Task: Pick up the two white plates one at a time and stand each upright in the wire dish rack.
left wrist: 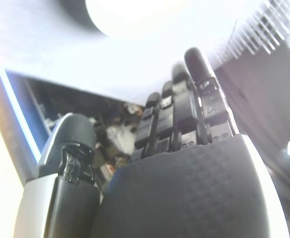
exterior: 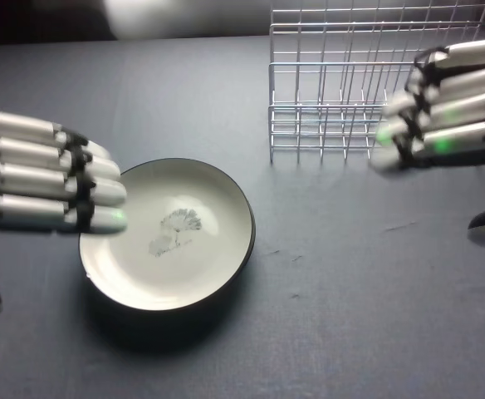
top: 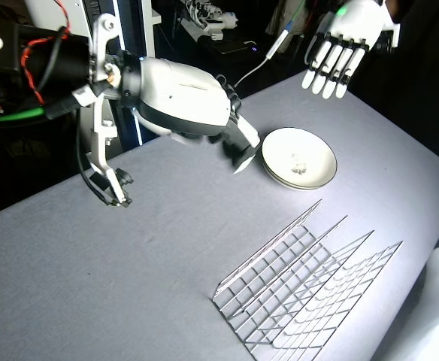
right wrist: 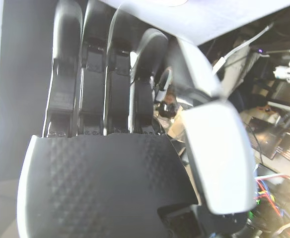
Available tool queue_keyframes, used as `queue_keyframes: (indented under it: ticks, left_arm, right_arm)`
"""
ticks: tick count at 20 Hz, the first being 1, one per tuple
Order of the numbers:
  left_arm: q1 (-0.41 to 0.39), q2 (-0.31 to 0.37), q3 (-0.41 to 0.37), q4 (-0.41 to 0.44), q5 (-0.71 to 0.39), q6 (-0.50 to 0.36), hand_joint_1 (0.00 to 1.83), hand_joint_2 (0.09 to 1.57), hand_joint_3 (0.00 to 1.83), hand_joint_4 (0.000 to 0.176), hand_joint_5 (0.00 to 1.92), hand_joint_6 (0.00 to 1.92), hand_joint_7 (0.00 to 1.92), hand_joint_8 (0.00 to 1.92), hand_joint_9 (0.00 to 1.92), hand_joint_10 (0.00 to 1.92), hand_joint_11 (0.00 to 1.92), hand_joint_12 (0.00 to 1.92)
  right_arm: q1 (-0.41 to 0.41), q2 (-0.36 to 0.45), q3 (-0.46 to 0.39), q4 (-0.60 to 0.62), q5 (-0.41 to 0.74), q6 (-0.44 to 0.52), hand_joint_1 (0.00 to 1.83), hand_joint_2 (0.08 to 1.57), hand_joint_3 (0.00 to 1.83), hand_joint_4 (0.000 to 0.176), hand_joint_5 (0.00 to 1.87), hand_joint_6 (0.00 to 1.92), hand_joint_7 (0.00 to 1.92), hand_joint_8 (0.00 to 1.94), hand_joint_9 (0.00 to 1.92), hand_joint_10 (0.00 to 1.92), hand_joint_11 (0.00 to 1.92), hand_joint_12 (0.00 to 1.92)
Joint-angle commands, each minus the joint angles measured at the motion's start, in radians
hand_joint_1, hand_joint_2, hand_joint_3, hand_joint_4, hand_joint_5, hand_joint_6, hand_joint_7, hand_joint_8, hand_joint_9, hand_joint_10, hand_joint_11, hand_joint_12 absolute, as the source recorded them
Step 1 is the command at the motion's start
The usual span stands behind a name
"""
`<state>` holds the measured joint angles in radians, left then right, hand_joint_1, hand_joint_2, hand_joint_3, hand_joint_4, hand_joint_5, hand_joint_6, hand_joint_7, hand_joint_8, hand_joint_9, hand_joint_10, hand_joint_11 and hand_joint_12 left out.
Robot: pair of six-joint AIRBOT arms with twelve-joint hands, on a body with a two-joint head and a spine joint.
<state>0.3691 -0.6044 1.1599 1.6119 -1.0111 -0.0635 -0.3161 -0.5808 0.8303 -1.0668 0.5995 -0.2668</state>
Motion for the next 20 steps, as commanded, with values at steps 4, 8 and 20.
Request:
queue_keyframes:
  ticks: [4,8,20]
  left_arm:
    - [0.065,-0.025,0.002,-0.084,-0.016,0.107,0.00,1.30,0.00,0.000,0.00,0.00,0.00,0.00,0.00,0.00,0.00,0.00]
    - [0.143,-0.087,0.038,-0.084,-0.032,0.175,0.00,1.29,0.00,0.000,0.00,0.00,0.00,0.00,0.00,0.00,0.00,0.00]
    - [0.272,-0.244,0.203,-0.173,0.049,0.187,0.00,1.05,0.00,0.000,0.00,0.00,0.00,0.00,0.00,0.00,0.00,0.00]
  right_arm:
    - [0.001,0.005,0.001,0.053,0.056,-0.001,0.24,1.04,0.00,0.000,0.00,0.00,0.00,0.00,0.00,0.00,0.00,0.00]
    - [0.002,-0.008,0.002,0.053,0.040,0.001,0.36,1.04,0.00,0.000,0.00,0.00,0.00,0.00,0.00,0.00,0.00,0.00]
    - [0.002,-0.052,0.025,0.054,0.014,-0.001,0.23,1.00,0.00,0.000,0.00,0.00,0.00,0.00,0.00,0.00,0.00,0.00]
